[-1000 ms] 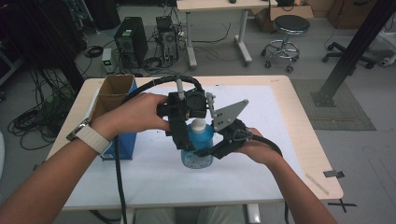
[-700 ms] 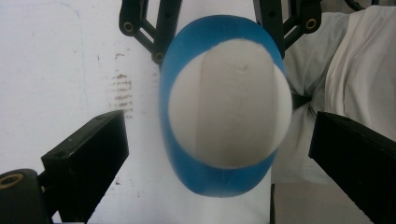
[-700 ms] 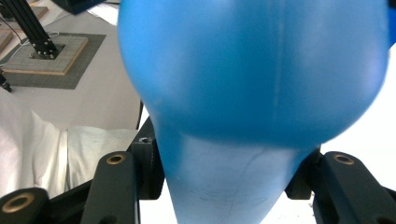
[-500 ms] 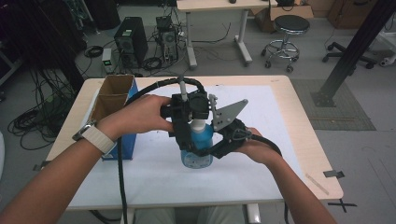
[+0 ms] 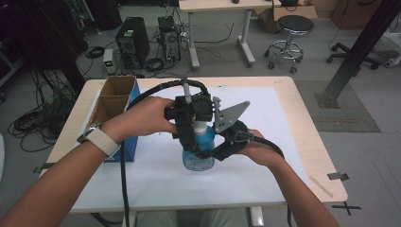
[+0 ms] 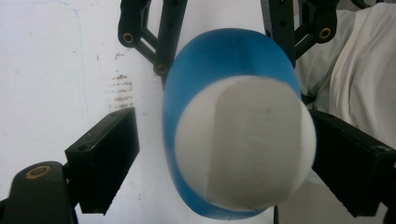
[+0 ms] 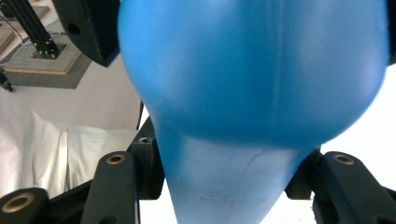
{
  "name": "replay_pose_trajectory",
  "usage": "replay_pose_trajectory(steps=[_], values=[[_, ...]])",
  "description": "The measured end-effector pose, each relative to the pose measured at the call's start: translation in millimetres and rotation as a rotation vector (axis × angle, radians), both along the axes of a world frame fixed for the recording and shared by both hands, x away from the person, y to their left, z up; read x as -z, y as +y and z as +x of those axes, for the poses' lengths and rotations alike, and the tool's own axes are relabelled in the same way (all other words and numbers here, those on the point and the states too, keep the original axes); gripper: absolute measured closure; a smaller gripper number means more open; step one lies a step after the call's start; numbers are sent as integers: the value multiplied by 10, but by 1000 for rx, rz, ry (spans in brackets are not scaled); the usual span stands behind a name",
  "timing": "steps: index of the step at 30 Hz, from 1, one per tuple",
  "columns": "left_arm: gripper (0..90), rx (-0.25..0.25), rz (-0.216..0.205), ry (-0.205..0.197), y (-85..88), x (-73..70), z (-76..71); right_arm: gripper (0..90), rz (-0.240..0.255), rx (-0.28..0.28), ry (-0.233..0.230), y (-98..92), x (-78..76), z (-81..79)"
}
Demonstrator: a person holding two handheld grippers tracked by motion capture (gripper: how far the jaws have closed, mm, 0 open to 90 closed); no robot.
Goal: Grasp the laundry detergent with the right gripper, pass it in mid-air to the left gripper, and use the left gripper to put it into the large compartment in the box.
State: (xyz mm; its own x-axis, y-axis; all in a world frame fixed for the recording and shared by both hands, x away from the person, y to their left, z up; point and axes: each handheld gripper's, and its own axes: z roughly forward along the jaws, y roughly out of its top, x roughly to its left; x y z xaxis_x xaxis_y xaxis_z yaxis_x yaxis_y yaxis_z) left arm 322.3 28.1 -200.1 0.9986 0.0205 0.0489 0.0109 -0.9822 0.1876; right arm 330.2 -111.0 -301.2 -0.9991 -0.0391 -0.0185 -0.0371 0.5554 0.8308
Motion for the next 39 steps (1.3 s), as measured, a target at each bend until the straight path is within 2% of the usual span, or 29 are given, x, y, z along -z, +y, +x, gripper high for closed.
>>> replay_pose_trajectory(steps=[18, 31, 39], values=[[260, 7, 6, 10, -16, 37, 5, 452, -3, -5, -6, 17, 8, 2], [310, 5, 7, 11, -14, 48, -6, 452, -4, -5, -4, 27, 13, -12], [375, 15, 5, 32, -27, 52, -14, 452, -7, -5, -11, 31, 15, -24]])
